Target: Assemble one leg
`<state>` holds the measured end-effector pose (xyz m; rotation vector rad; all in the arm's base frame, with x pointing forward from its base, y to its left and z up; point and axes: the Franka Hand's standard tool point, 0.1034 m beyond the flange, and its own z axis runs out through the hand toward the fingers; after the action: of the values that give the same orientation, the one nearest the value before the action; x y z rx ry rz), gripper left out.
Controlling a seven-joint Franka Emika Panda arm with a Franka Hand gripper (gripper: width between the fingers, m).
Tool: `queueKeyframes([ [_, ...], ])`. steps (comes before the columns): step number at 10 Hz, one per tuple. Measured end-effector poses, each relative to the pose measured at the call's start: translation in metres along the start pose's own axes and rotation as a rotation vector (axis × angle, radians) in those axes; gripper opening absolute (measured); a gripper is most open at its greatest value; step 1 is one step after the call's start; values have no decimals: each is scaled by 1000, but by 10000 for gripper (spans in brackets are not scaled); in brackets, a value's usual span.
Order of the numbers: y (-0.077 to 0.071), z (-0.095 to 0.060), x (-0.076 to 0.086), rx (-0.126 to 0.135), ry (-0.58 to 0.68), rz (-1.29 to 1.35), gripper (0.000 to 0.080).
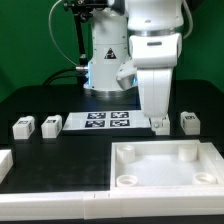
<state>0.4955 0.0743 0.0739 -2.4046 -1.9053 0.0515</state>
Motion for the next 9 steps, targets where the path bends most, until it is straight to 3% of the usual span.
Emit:
queueKeyframes([
  [4,-44,12,32,21,-9,748,649],
  [5,-49,13,42,20,-7,893,649],
  [7,-49,13,43,29,-1,1030,649],
  [8,-51,14,46,39,1,1156,649],
  [9,-60,21,54,67,4,1334,649],
])
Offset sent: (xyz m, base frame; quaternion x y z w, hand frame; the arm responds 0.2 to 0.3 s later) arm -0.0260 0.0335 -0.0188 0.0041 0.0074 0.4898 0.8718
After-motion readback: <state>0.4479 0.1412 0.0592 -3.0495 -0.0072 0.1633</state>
